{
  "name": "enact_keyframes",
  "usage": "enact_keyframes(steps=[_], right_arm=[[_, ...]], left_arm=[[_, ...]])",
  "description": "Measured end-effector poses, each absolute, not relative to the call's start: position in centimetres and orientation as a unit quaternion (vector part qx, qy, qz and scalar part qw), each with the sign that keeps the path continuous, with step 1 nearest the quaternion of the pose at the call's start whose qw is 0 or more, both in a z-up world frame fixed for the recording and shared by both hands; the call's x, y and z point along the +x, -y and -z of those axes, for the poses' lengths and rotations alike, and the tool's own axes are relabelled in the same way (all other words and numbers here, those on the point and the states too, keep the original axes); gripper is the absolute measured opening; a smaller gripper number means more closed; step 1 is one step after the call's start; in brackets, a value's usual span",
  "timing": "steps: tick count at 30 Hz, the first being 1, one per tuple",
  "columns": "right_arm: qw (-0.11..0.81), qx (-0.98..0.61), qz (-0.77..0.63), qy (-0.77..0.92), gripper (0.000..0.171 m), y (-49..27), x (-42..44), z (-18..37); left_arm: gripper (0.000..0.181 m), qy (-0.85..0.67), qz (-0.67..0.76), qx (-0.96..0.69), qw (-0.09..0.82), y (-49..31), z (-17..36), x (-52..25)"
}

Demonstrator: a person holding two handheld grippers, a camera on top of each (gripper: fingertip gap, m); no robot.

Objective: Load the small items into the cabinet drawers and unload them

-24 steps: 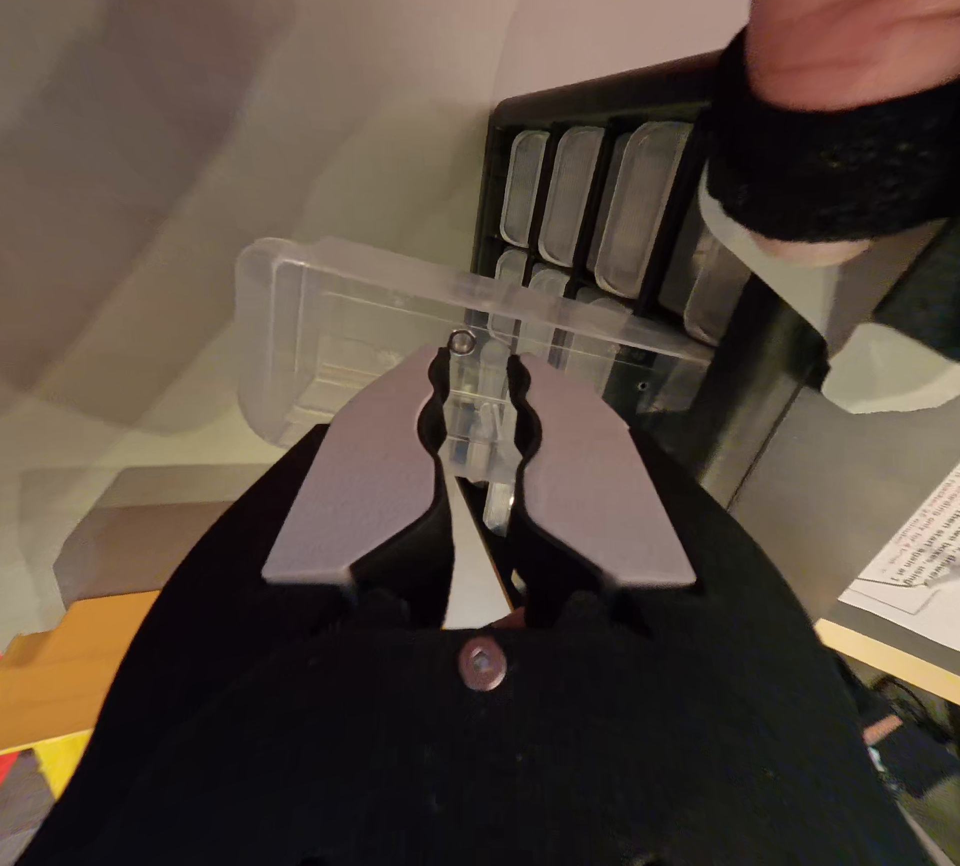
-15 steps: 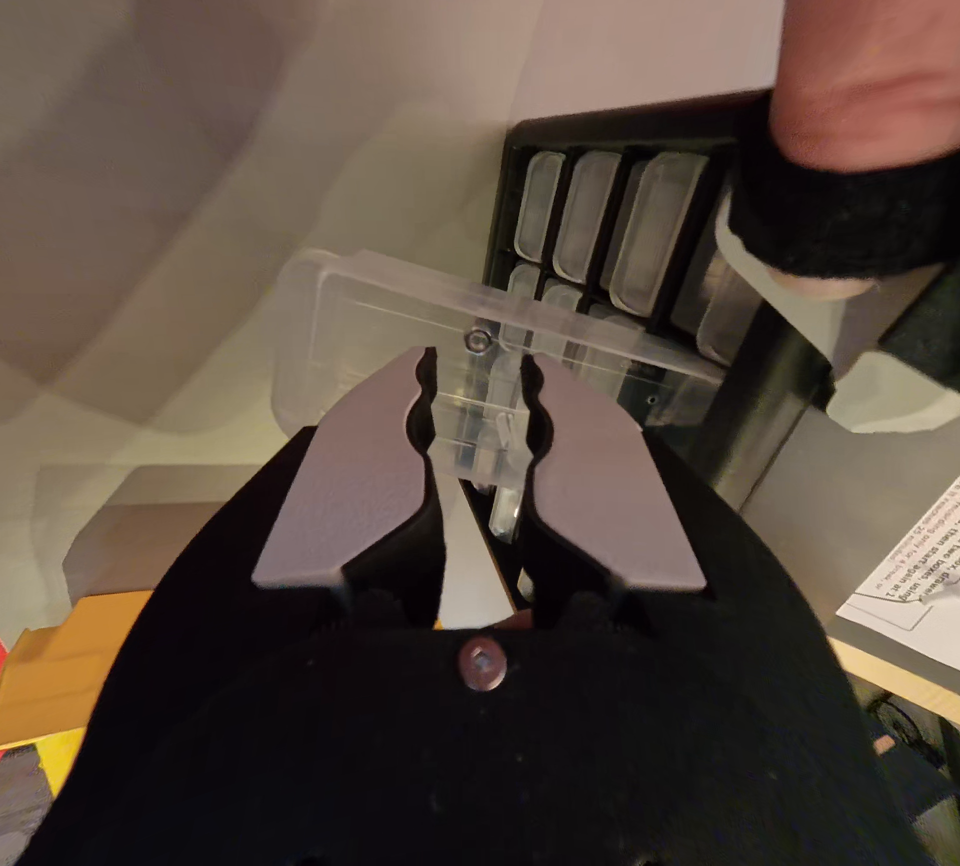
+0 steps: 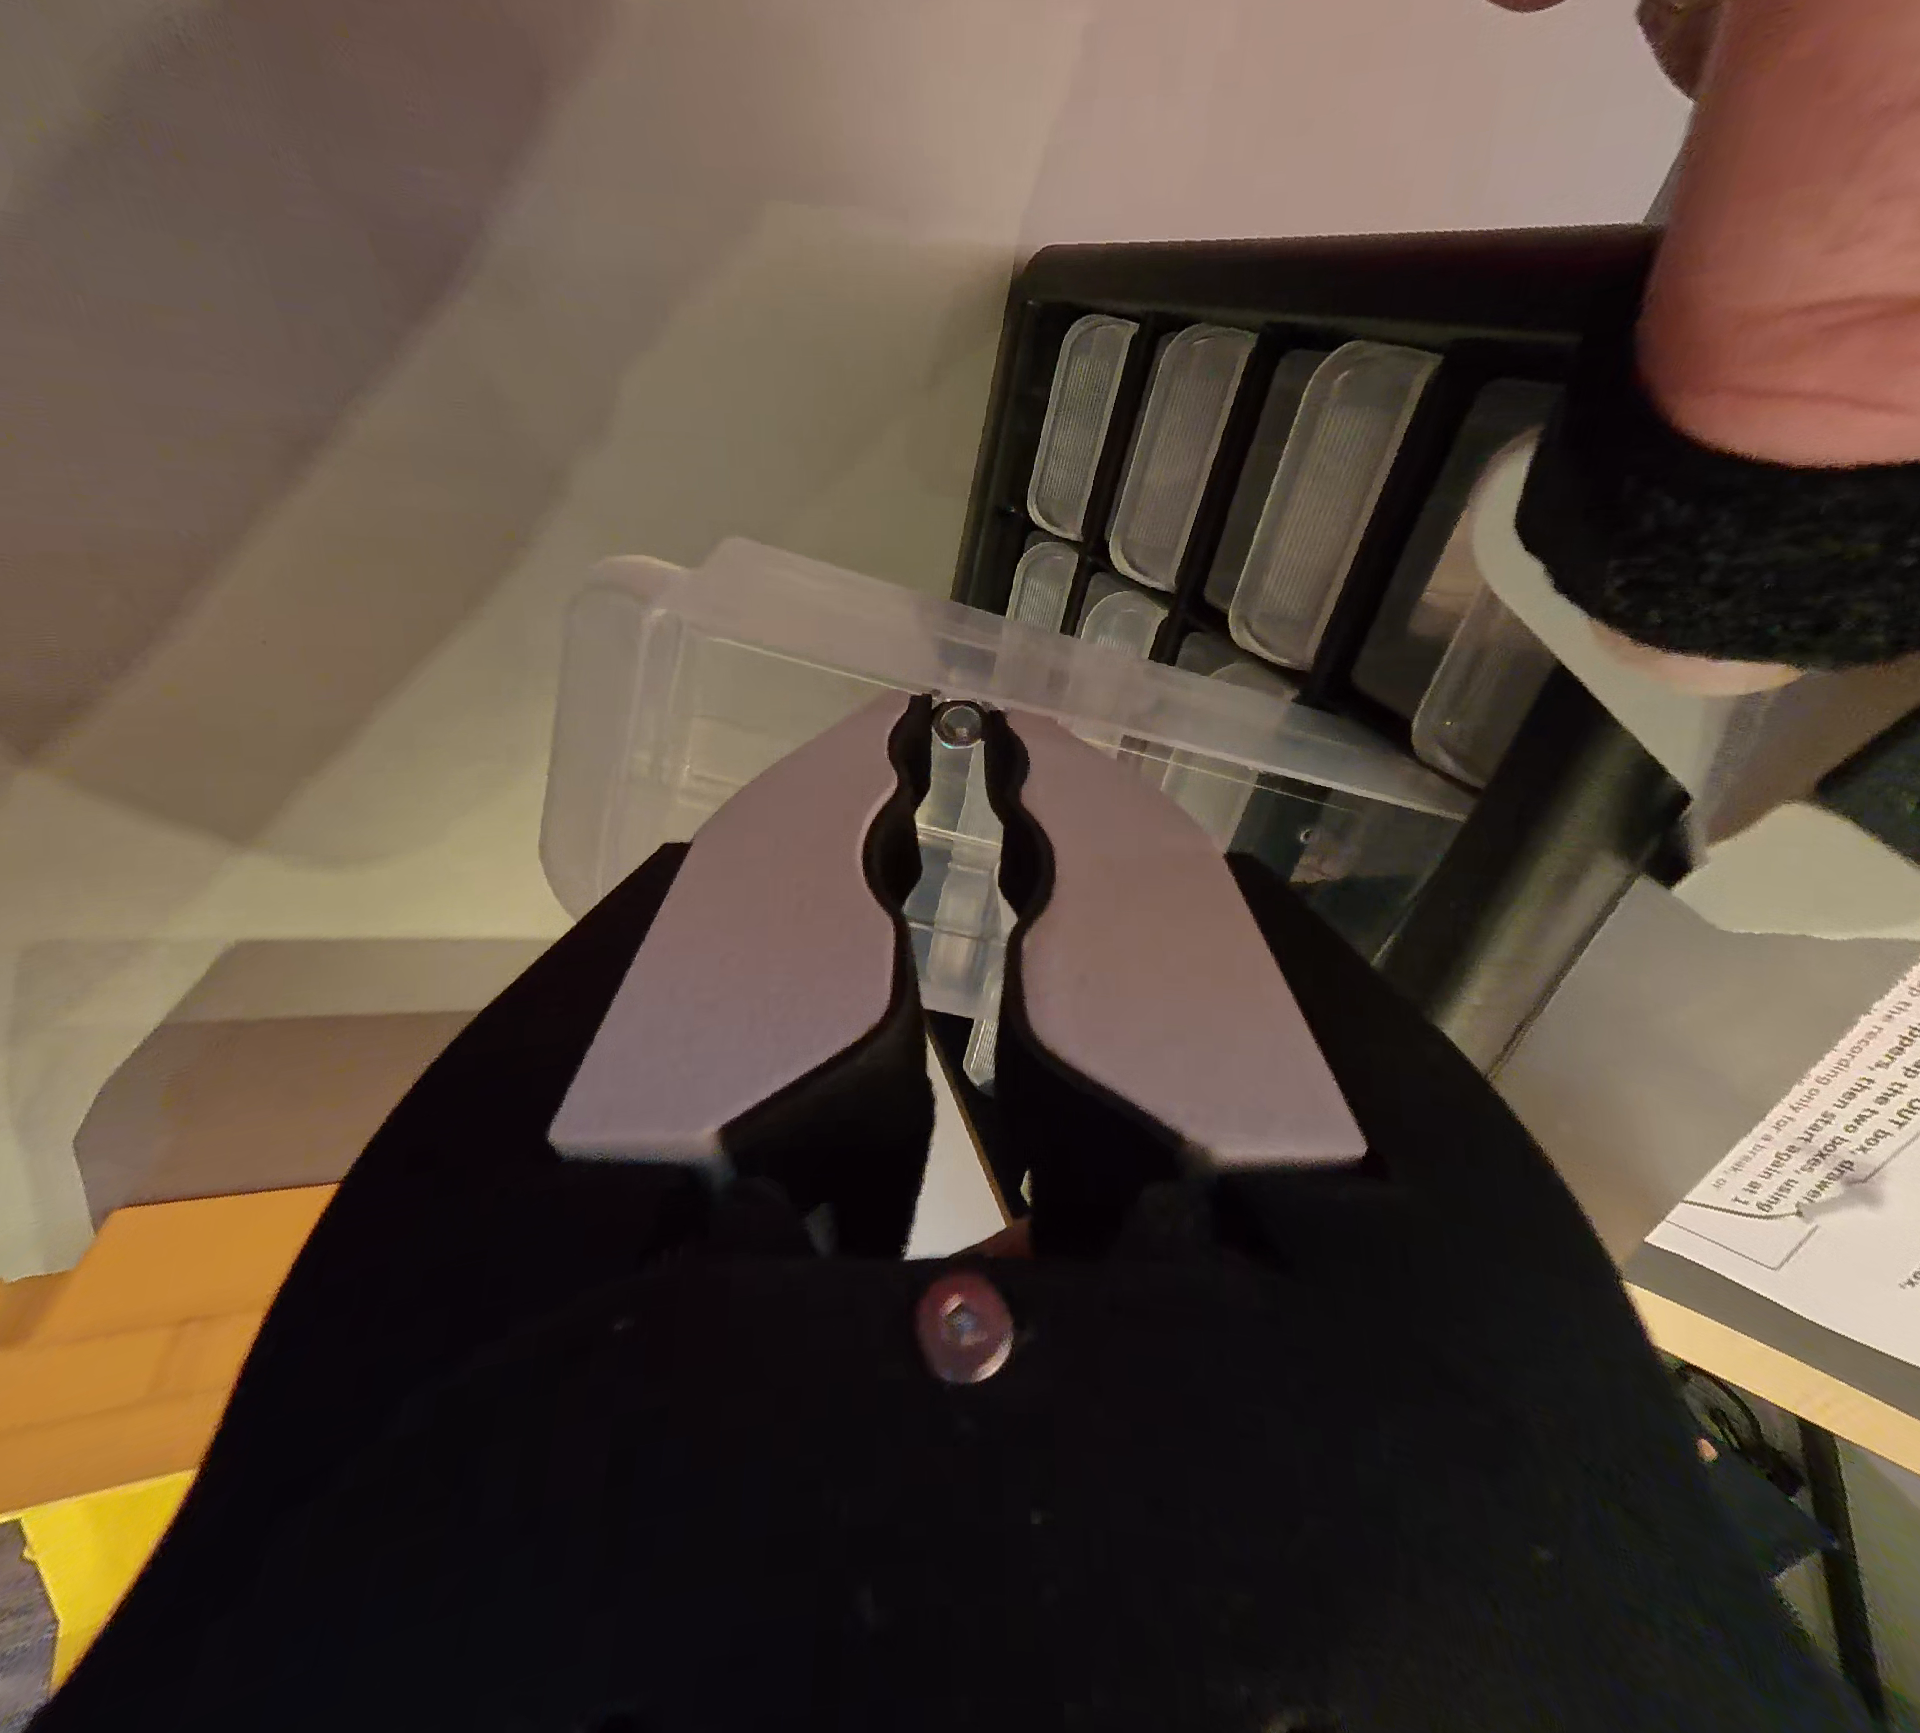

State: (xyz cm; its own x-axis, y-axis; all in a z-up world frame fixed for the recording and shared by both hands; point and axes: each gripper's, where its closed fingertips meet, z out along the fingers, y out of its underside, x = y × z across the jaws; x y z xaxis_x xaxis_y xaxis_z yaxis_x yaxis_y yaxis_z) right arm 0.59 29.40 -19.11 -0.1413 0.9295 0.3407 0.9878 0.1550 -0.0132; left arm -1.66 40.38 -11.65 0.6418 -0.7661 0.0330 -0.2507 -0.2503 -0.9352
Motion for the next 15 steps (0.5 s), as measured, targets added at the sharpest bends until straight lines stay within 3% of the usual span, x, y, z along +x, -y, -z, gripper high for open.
enact_keyframes(steps=[15], right_arm=[[0.140,-0.642,0.092,0.748,0.008,-29.88,1.30,18.27]], left_arm=[[0.062,-0.339,0.253,-0.750,0.509,-40.38,11.67,-1.66]])
